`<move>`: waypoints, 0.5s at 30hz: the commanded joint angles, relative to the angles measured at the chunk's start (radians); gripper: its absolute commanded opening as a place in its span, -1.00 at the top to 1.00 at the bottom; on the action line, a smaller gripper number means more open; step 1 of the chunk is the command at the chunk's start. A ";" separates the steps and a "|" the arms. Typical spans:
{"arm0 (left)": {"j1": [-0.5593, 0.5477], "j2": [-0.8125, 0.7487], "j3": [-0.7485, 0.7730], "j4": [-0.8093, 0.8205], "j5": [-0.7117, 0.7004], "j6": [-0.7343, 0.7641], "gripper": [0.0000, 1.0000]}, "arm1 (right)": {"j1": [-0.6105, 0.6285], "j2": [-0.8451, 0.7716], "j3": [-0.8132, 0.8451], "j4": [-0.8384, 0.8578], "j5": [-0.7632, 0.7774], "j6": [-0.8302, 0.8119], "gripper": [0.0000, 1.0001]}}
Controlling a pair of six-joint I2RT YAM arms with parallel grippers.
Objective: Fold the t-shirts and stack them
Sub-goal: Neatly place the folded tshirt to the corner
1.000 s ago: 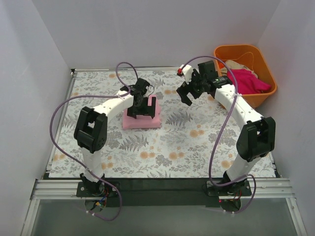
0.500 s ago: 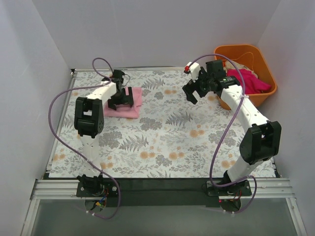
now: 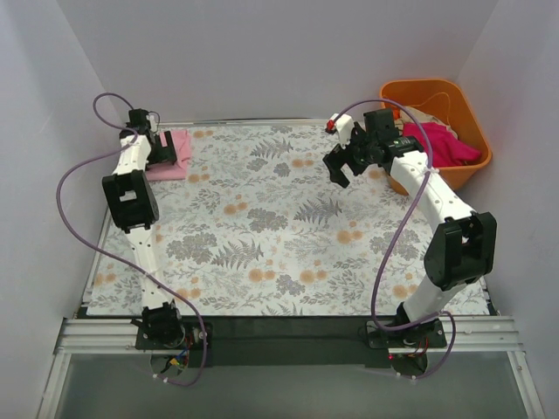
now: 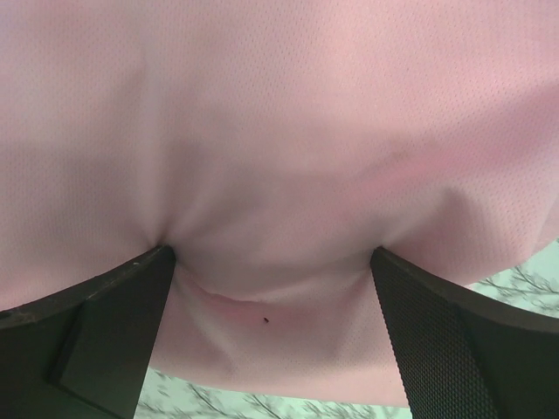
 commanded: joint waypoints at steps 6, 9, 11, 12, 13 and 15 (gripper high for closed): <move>0.025 0.107 -0.029 0.152 0.032 0.236 -0.82 | -0.009 0.024 -0.003 0.014 -0.028 -0.003 -0.97; 0.027 0.151 0.040 0.123 0.035 0.219 -0.81 | -0.009 0.032 0.004 0.014 -0.028 0.004 -0.97; 0.025 0.148 0.040 0.124 0.046 0.204 -0.82 | -0.007 0.033 0.006 0.011 -0.028 0.002 -0.97; 0.027 0.131 0.038 0.127 0.064 0.185 -0.85 | -0.009 0.033 0.007 0.012 -0.025 0.002 -0.97; 0.025 0.121 0.040 0.136 0.066 0.173 -0.87 | -0.007 0.033 0.010 0.012 -0.025 0.002 -0.97; 0.027 0.090 0.073 0.141 0.098 0.159 -0.95 | -0.007 0.033 0.021 0.009 -0.025 0.002 -0.97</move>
